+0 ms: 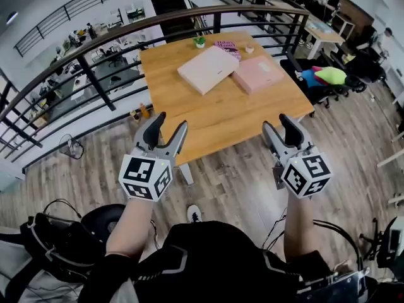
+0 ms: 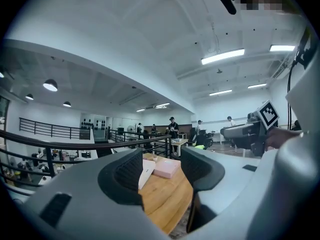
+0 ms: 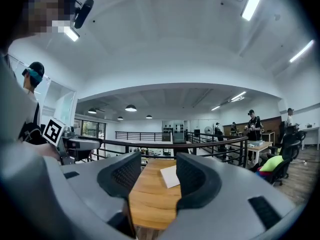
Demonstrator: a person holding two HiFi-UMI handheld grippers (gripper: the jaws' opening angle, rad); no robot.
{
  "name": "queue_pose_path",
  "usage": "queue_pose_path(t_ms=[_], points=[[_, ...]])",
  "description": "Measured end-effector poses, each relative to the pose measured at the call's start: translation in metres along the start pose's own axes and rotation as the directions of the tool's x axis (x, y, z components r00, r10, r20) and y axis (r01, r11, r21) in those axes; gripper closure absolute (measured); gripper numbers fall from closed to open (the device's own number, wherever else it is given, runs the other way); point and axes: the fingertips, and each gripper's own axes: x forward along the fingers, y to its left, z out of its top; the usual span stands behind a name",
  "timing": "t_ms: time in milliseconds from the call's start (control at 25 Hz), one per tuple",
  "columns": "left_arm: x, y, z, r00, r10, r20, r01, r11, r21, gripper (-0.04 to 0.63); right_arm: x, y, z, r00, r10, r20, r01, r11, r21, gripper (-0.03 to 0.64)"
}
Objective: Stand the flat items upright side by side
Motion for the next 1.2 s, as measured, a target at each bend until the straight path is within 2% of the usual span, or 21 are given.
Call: queue_pose_path(t_ms=[480, 680, 920, 1200], points=[[0.04, 0.079, -0.011, 0.999, -0.03, 0.021, 0.031, 0.999, -0.03, 0.344, 0.087, 0.006, -0.003, 0.999, -0.034, -0.03, 0.034, 0.999, 0.023, 0.387], [0.053, 0.1, -0.024, 1.0, -0.022, -0.003, 0.022, 0.998, -0.067, 0.344, 0.12, 0.006, -0.008, 0.998, -0.015, -0.06, 0.016, 1.0, 0.018, 0.387], [0.073, 0.117, -0.035, 0.999, 0.025, -0.022, -0.026, 0.997, -0.07, 0.344, 0.159, -0.016, -0.013, 0.999, 0.033, -0.037, -0.031, 0.998, 0.054, 0.387], [0.117, 0.129, -0.039, 0.989, 0.121, -0.086, -0.123, 0.992, -0.025, 0.344, 0.216, -0.064, -0.003, 0.993, 0.114, -0.024, -0.112, 0.992, 0.048, 0.387]])
